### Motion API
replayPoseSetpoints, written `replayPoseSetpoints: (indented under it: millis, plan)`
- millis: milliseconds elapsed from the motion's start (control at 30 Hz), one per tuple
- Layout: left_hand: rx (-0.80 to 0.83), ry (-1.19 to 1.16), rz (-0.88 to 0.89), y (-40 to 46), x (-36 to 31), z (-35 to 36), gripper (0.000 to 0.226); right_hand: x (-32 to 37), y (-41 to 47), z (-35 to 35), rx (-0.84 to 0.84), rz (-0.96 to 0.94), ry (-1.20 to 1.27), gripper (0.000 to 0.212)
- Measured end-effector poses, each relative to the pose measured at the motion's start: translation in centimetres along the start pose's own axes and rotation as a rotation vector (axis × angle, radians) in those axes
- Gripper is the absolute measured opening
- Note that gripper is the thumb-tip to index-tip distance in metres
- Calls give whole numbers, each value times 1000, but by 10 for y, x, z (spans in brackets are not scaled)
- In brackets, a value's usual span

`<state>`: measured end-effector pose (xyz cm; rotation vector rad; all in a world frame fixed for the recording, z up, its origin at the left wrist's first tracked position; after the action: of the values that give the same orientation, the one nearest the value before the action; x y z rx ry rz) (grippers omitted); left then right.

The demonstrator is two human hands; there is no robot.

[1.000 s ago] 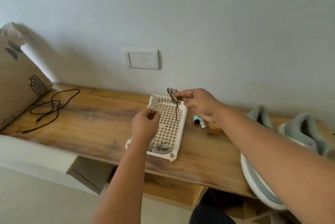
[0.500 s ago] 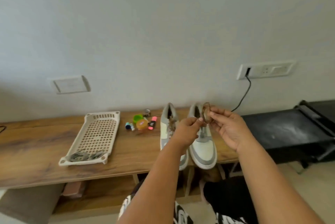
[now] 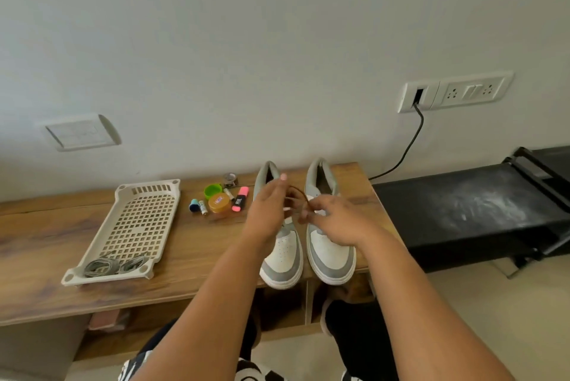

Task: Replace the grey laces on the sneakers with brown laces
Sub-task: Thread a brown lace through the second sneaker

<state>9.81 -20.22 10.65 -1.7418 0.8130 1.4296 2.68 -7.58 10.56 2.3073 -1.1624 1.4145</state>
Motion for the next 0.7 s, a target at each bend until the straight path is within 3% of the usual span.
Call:
replayPoseSetpoints:
  millis: [67,167,233,300,333,400,467,500,533,600,700]
  plan:
    - [-95,-347,-110,6,5,-24,40,0,1,-7,-42,38,96,30]
    - [-153,-1307,-179,15,19,-68,41,-16,4,-25,-154,63,42,30]
    - [-222,-1502,-157,18,24,-89,43,-29,7,-30,-175,94,-61,24]
    - [-253,-1289,-191,19,21,-91,41,-30,10,-29,-198,86,-78,20]
    - [-278,-1039,-231,19,20,-87,39,-27,11,-26,-219,61,-39,18]
    - [-292,-270,-272,17,18,-71,30,-15,11,-20,-239,-10,114,17]
    - [-198,398,-116,11,22,-49,23,-1,9,-12,-191,-64,197,20]
    - [-155,610,10,6,26,-39,27,3,9,-8,-164,-94,196,22]
    - [-138,726,124,1,26,-29,35,6,9,-4,-156,-122,192,25]
    - [-97,744,294,-4,27,-18,53,10,9,1,-174,-161,186,30]
    - [38,491,304,-9,22,-11,40,12,12,10,-169,-174,465,22]
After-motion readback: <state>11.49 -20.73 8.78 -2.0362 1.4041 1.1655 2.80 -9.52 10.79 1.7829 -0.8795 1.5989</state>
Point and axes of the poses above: each hand's wrist, its own y-axis towards the middle knuckle, its own z-axis out of the palm, x = y × z, the point moved 1 cm from there along y, towards the middle knuckle, and after that the axes turned 13 degrees about y, right-handed, at the moved point
